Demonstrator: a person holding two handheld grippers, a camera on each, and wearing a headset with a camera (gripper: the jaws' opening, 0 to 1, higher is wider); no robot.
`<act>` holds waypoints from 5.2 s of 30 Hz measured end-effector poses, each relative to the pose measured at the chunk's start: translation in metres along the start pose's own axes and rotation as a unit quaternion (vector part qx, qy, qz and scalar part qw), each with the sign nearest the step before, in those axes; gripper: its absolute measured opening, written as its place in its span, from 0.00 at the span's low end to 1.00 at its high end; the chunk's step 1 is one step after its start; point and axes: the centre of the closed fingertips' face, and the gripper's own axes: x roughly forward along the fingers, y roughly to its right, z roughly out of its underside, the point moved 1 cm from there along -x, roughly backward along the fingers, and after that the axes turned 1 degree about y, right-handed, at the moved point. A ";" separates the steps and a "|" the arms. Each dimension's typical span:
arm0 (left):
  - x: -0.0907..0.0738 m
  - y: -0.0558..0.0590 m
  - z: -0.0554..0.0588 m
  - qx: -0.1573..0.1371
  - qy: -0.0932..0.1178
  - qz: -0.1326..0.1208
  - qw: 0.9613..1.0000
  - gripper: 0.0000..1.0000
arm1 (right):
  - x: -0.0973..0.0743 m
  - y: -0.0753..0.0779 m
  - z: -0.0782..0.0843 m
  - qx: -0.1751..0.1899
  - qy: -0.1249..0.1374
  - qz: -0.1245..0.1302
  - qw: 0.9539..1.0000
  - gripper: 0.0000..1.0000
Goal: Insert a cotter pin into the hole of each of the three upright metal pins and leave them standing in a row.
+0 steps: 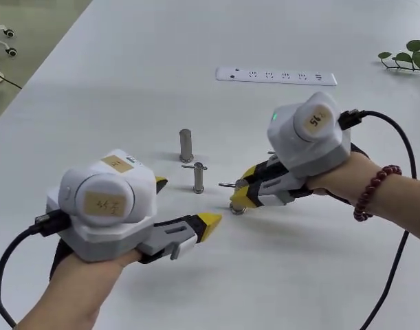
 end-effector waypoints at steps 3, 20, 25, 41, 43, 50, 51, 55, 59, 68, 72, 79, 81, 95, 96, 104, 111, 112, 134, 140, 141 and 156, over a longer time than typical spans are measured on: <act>-0.002 0.000 0.000 0.001 0.002 0.001 1.000 0.60 | 0.000 0.001 0.000 -0.004 0.002 0.001 1.000 0.09; -0.005 -0.003 -0.002 -0.004 0.022 -0.001 1.000 0.65 | 0.003 0.011 -0.006 -0.013 -0.002 0.003 1.000 0.08; -0.004 -0.002 -0.001 -0.005 0.021 -0.001 1.000 0.69 | 0.002 0.016 -0.007 -0.014 -0.004 0.006 1.000 0.08; -0.003 -0.001 0.002 -0.011 0.021 0.001 1.000 0.73 | 0.006 0.035 -0.007 -0.023 -0.013 0.003 1.000 0.08; -0.003 -0.001 0.002 -0.011 0.021 0.001 1.000 0.73 | 0.005 0.033 -0.007 -0.021 -0.013 0.001 1.000 0.08; -0.002 0.001 0.003 -0.011 0.018 0.005 1.000 0.73 | 0.005 0.030 -0.008 -0.024 -0.011 -0.001 1.000 0.09; -0.002 0.001 0.003 -0.011 0.018 0.005 1.000 0.73 | 0.005 0.029 -0.008 -0.023 -0.012 -0.001 1.000 0.09; -0.001 0.001 0.003 -0.011 0.018 0.006 1.000 0.73 | 0.005 0.030 -0.008 -0.017 -0.008 -0.001 1.000 0.09; -0.001 0.001 0.004 -0.010 0.016 0.005 1.000 0.73 | 0.004 0.029 -0.008 -0.018 -0.011 0.000 1.000 0.11; -0.002 0.000 0.003 -0.010 0.019 0.003 1.000 0.73 | -0.001 0.027 -0.018 0.010 0.013 0.009 1.000 0.20; -0.002 0.000 0.002 -0.011 0.022 0.003 1.000 0.73 | -0.003 0.028 -0.030 0.033 0.043 0.012 0.998 0.22; -0.004 -0.003 -0.008 -0.017 0.047 -0.005 0.999 0.73 | 0.002 0.040 -0.051 0.064 0.094 0.033 0.993 0.22; -0.005 -0.003 -0.008 -0.018 0.048 -0.007 0.999 0.73 | 0.004 0.045 -0.058 0.067 0.106 0.046 0.991 0.23; -0.007 -0.011 -0.010 -0.007 0.053 -0.028 0.998 0.67 | 0.040 0.066 -0.083 0.106 0.139 0.066 0.982 0.23; -0.007 -0.011 -0.010 -0.008 0.052 -0.029 0.998 0.67 | 0.042 0.067 -0.083 0.107 0.140 0.067 0.982 0.23; -0.007 -0.014 -0.009 -0.012 0.049 -0.031 0.998 0.67 | 0.057 0.072 -0.092 0.095 0.142 0.082 0.982 0.22; -0.008 -0.017 -0.010 -0.016 0.051 -0.035 0.998 0.66 | 0.070 0.076 -0.095 0.092 0.134 0.083 0.983 0.19; -0.008 -0.017 -0.010 -0.017 0.051 -0.035 0.998 0.66 | 0.071 0.076 -0.094 0.094 0.132 0.083 0.983 0.19; -0.008 -0.021 -0.009 -0.024 0.050 -0.040 0.998 0.63 | 0.075 0.072 -0.091 0.104 0.115 0.101 0.983 0.10; -0.007 -0.019 -0.009 -0.022 0.049 -0.036 0.998 0.63 | 0.076 0.079 -0.091 0.076 0.096 0.096 0.988 0.09; -0.007 -0.019 -0.009 -0.021 0.049 -0.035 0.998 0.63 | 0.075 0.078 -0.090 0.081 0.097 0.095 0.987 0.08; -0.005 -0.014 -0.010 -0.019 0.048 -0.026 0.998 0.64 | 0.047 0.083 -0.067 0.085 0.083 0.090 0.989 0.08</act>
